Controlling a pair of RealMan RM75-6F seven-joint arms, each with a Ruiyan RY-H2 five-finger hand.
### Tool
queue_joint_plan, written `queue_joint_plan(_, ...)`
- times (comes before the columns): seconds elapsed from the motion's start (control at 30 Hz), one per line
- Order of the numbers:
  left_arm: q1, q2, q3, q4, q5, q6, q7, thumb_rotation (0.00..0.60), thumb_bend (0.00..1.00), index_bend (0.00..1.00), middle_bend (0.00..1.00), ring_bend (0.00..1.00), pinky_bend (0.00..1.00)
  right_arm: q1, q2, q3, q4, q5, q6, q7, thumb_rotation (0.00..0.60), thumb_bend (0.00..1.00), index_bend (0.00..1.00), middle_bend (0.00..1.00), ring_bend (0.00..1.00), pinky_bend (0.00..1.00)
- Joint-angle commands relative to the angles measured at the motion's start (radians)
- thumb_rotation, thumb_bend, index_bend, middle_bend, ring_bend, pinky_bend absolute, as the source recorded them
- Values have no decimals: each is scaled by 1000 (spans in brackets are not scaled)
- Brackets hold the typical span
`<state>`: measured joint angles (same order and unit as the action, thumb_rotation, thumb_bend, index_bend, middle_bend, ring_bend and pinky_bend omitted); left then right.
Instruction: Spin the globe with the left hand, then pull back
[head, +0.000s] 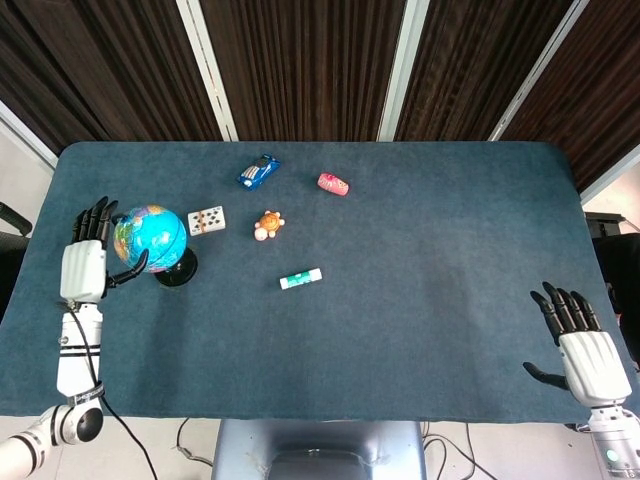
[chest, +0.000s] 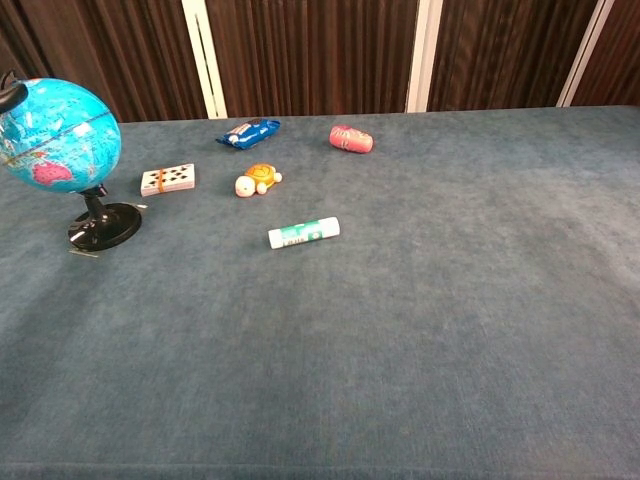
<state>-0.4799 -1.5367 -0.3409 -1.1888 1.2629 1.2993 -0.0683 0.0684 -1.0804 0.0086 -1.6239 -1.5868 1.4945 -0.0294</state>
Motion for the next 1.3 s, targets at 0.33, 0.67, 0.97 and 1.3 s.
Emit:
queue_joint_plan(0.33, -55, -79, -10, 132, -42, -37, 5, 267, 295, 0, 0, 0, 25, 0, 0, 5, -1, 15, -10, -9, 600, 137, 0, 0, 0, 0)
queue_joint_plan(0.67, -49, -72, -6, 154, -70, -61, -4, 305, 301, 0, 0, 0, 26, 1, -7, 7, -2, 23, -19, -25, 600, 137, 0, 0, 0, 0)
queue_joint_plan(0.97, -38, -61, -3, 156, -84, -67, -12, 331, 302, 0, 0, 0, 28, 2, -9, 8, -3, 27, -22, -33, 600, 137, 0, 0, 0, 0)
queue_joint_plan(1.3, -20, -57, 2, 182, -105, -81, -29, 355, 302, 0, 0, 0, 33, 3, -10, 8, -3, 29, -26, -36, 600, 137, 0, 0, 0, 0)
